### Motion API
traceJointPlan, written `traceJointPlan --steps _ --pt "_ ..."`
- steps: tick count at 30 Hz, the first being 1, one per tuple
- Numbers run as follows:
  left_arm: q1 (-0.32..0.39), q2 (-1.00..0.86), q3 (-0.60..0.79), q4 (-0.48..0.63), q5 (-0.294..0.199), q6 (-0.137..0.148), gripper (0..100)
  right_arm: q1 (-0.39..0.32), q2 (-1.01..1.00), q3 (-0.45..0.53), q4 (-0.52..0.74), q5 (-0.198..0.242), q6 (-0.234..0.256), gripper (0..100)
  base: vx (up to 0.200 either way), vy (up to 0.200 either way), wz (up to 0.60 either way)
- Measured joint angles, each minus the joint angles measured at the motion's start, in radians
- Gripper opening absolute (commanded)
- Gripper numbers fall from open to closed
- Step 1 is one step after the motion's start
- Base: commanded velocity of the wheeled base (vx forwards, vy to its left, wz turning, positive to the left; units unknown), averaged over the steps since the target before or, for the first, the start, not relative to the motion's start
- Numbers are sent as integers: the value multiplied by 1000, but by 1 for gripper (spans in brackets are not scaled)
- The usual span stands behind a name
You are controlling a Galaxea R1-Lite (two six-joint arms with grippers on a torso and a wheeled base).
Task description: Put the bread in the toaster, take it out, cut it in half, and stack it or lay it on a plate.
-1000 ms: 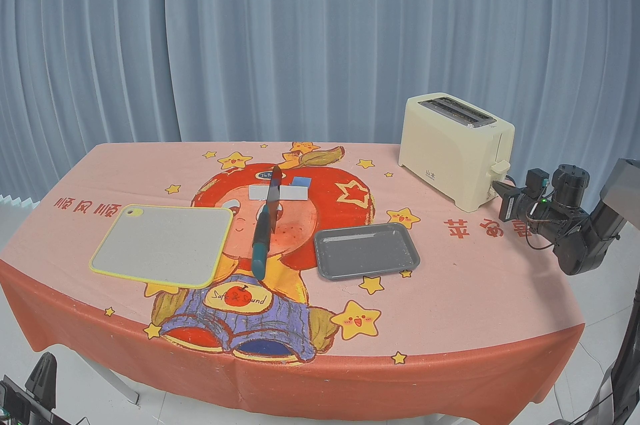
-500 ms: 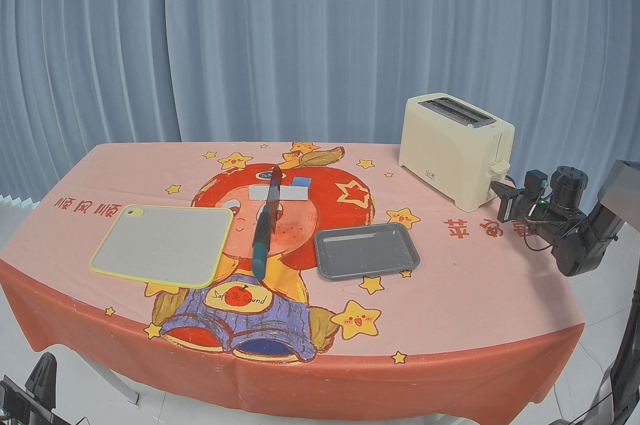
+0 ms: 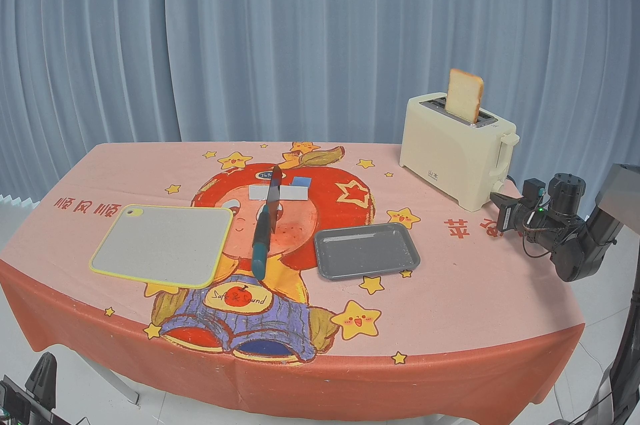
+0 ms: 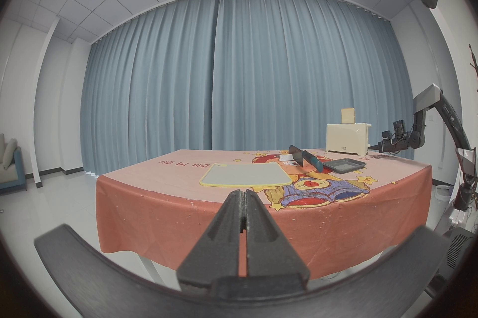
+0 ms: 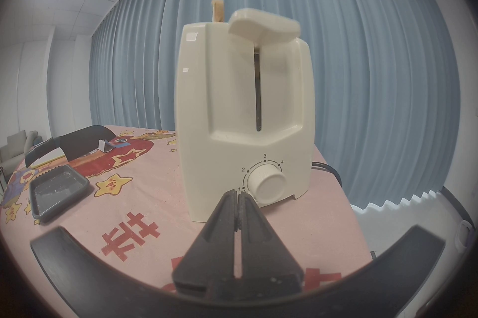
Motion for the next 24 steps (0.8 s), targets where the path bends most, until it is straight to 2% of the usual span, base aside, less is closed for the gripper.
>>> traceJointPlan --steps 24 --pt "1 0 0 0 0 0 0 34 -108 71 -13 1 -17 0 0 0 0"
